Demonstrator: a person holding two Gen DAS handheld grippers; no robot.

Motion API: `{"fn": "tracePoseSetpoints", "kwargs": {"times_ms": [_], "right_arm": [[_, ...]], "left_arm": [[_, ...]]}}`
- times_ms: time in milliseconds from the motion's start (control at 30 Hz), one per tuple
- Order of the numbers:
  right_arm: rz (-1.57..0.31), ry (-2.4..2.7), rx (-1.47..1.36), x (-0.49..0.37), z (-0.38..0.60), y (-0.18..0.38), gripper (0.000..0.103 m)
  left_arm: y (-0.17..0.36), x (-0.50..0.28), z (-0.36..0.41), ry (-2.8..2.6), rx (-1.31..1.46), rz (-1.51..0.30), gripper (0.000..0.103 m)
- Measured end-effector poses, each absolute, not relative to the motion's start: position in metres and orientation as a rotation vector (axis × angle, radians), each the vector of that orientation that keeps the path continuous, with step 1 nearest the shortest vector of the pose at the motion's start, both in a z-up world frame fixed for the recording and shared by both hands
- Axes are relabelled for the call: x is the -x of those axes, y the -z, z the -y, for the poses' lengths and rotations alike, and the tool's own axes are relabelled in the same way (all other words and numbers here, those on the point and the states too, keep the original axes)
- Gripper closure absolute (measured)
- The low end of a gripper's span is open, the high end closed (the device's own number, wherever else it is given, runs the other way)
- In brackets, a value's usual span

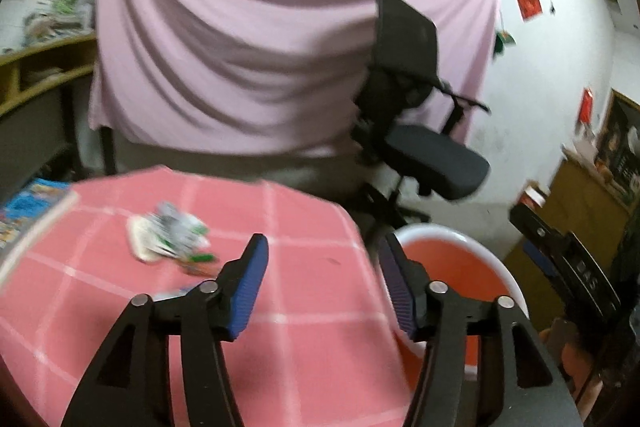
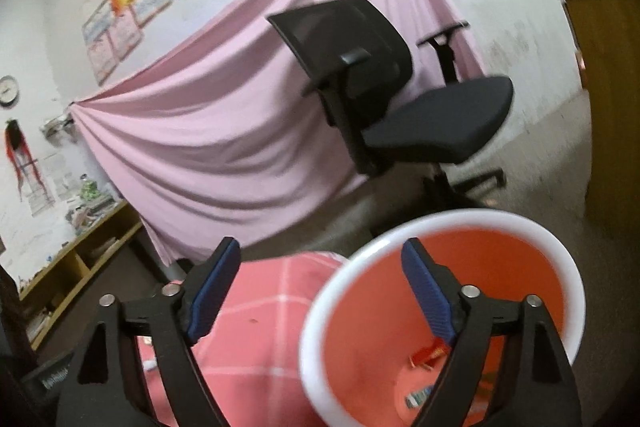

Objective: Collect trash
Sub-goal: 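Return both tools to the table above the remaining trash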

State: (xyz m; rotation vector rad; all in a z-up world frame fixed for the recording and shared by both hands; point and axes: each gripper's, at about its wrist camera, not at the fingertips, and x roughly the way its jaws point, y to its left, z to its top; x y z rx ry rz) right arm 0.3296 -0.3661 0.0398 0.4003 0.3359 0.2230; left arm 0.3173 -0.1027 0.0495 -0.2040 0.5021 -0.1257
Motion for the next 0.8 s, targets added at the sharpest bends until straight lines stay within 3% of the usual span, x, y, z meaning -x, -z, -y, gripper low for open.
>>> {"fn": "tracePoseSetpoints", "kwargs": {"times_ms": [67,167,367,800], "right_arm": [[-0.294,-0.24,-0.391,-0.326,0.355,-0.046,0.016],[-0.215,-0.267,-0.374,-0.317,0.337,-0.056,0.0],[-0.1,-0.322,-0.312,-0.301,0.298,-0.069,0.0],[-0.054,-0.361,-0.131,-0.294,0.228,-0.056,0.0]], "left_arm": [[-0.058,-0.307,0.083,0.085,0.214,-0.451,0.04],[-0.065,-0.289,0.054,0.043,0.248,-0.378,0.026],[-0.07,-0.256,0.002,-0.042,0.279,-0.231,0.002],[-0.034,-0.234,-0.056,-0.147,0.227,-0.167,0.002]]}}
